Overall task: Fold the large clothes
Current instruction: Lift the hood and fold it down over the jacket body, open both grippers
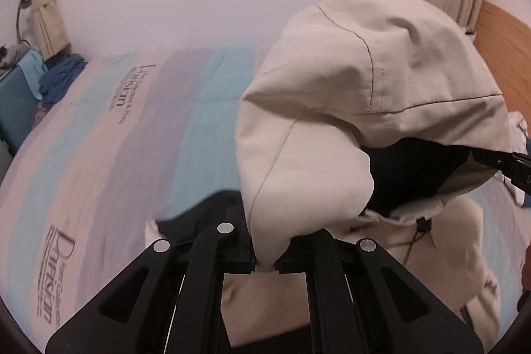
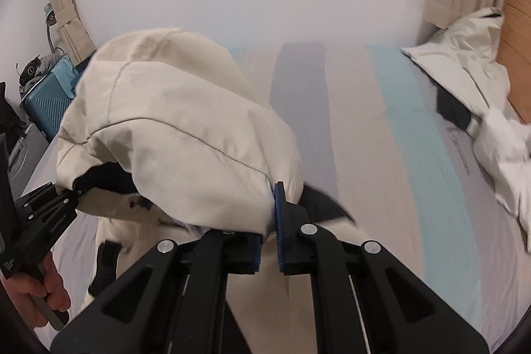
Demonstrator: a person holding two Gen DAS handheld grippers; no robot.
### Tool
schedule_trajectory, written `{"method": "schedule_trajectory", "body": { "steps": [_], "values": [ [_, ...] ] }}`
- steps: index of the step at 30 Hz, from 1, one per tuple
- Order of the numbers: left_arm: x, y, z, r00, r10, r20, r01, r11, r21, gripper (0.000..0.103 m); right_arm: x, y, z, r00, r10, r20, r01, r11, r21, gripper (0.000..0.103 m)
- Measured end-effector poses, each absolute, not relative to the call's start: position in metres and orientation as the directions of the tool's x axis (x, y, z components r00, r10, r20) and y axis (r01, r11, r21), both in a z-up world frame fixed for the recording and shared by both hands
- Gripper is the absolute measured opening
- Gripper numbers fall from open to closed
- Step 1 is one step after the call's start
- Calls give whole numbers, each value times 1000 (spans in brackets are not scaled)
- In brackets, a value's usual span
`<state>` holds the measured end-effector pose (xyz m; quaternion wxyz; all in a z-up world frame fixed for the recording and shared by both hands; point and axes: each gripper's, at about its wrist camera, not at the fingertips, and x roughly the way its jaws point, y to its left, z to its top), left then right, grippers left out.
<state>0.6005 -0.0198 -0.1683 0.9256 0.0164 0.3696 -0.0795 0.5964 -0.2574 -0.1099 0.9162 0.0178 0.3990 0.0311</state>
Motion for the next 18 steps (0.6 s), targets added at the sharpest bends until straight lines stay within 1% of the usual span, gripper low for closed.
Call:
{"method": "schedule_trajectory", "body": {
  "steps": [9,15,16,17,18],
  "values": [
    [528,-23,-207,708,-100,-699,142,990,2,5,525,-258,-155,648,25,-762,-5,1000,28,6],
    [505,-19,-243,693,-85,-716,151,988,28,6,501,-254,-184,612,15,-790,1,1000,19,6],
    [501,-19,-249,688,-85,-721,151,988,27,10,498,-254,-188,607,12,-794,-2,1000,14,6],
    [497,-19,-253,685,-77,-724,149,988,36,11,494,-252,-191,603,5,-798,-8,1000,0,6],
    [494,-18,-254,693,-60,-718,141,989,54,22,491,-251,-193,596,3,-803,-15,1000,-8,10]
  ]
}}
